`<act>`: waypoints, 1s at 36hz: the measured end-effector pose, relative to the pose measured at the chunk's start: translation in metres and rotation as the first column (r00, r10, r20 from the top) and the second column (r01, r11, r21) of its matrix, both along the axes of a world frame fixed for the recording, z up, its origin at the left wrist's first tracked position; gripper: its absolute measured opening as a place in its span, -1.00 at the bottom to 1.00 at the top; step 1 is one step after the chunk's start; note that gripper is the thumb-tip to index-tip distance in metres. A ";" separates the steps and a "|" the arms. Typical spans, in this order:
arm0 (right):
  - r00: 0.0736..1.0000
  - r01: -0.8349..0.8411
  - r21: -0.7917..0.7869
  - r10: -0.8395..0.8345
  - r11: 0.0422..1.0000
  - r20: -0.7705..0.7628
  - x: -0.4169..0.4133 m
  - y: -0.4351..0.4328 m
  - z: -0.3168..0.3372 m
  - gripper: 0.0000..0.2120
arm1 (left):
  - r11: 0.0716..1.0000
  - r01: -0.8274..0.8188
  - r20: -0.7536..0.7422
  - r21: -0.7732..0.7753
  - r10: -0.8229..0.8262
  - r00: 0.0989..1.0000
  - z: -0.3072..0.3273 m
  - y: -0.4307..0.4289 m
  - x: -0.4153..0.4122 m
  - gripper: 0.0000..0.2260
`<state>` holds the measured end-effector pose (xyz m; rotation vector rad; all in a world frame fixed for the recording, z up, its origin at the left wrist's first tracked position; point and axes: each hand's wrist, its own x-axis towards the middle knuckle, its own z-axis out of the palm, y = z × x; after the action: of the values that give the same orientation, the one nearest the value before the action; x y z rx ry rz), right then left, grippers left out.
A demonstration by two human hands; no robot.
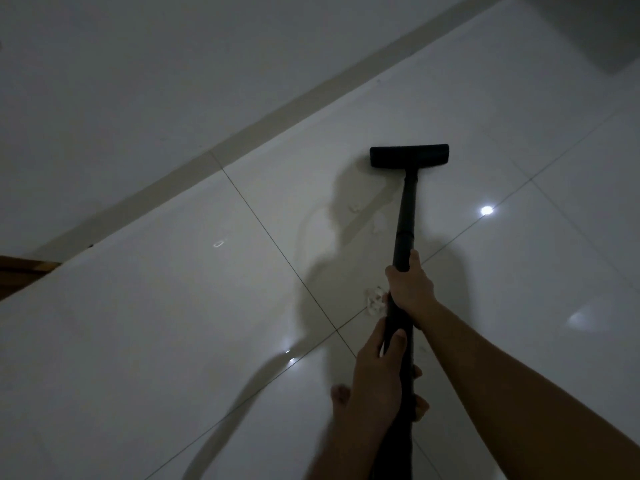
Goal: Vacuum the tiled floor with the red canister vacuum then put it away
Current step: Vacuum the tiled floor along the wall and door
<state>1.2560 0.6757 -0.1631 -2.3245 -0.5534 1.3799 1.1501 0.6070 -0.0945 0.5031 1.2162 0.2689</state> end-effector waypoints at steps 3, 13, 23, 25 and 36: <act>1.000 0.023 -0.006 -0.023 1.000 -0.011 -0.002 -0.011 -0.001 -0.40 | 1.000 0.015 -0.019 0.000 -0.015 1.000 0.001 -0.008 -0.003 -0.64; 0.998 0.013 -0.007 -0.014 1.000 -0.069 -0.038 -0.031 -0.003 -0.41 | 0.999 -0.010 -0.086 0.046 0.014 0.996 0.005 -0.031 -0.032 -0.65; 0.996 -0.044 0.019 0.045 0.999 -0.080 -0.069 -0.050 0.003 -0.38 | 0.994 -0.007 -0.087 0.112 0.017 0.996 0.013 -0.055 -0.062 -0.63; 0.995 -0.037 0.027 0.039 0.999 -0.089 -0.073 -0.056 0.006 -0.37 | 0.993 -0.016 -0.082 0.118 0.026 0.996 0.013 -0.062 -0.067 -0.65; 0.994 0.010 -0.002 -0.011 1.000 -0.113 -0.106 -0.121 0.010 -0.36 | 0.995 0.011 -0.069 0.104 -0.004 0.998 0.024 -0.121 -0.101 -0.72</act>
<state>1.1500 0.5549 -0.1532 -2.2311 -0.5055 1.4962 1.0487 0.4864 -0.0702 0.6112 1.2712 0.3117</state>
